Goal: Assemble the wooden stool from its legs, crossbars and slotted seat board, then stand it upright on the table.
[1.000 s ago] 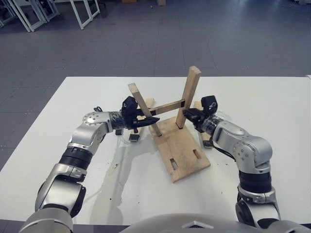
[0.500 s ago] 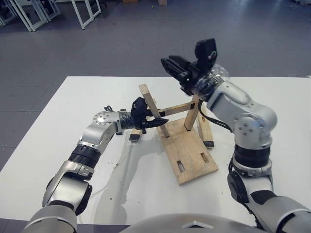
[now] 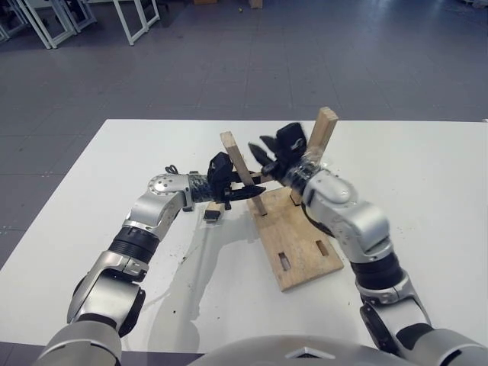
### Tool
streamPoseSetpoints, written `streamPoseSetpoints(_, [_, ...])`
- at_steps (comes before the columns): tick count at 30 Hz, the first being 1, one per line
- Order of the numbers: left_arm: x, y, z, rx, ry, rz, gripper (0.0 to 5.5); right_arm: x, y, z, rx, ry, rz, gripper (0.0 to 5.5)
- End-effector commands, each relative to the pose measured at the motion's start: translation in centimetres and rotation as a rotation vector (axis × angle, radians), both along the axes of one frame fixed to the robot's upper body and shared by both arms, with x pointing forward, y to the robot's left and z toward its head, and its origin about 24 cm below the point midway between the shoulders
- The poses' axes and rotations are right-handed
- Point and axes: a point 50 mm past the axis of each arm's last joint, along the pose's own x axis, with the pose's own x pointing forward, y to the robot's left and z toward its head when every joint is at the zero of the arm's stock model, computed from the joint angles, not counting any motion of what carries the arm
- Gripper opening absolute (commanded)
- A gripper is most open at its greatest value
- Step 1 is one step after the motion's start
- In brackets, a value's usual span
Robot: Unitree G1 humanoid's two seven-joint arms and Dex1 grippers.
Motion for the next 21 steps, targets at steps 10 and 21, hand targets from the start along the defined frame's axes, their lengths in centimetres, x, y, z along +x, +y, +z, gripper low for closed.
streamPoseSetpoints(10, [-5.5, 0.8, -9.6, 0.408, 0.285, -0.103, 2.03, 3.1, -18.5, -3.8, -0.529, 0.236, -0.496, 1.52])
streamPoseSetpoints(21, [-5.2, -0.1, -9.1, 0.426, 0.252, -0.251, 2.03, -1.3, 1.8, -2.6, -0.079, 0.066, 0.26, 1.52])
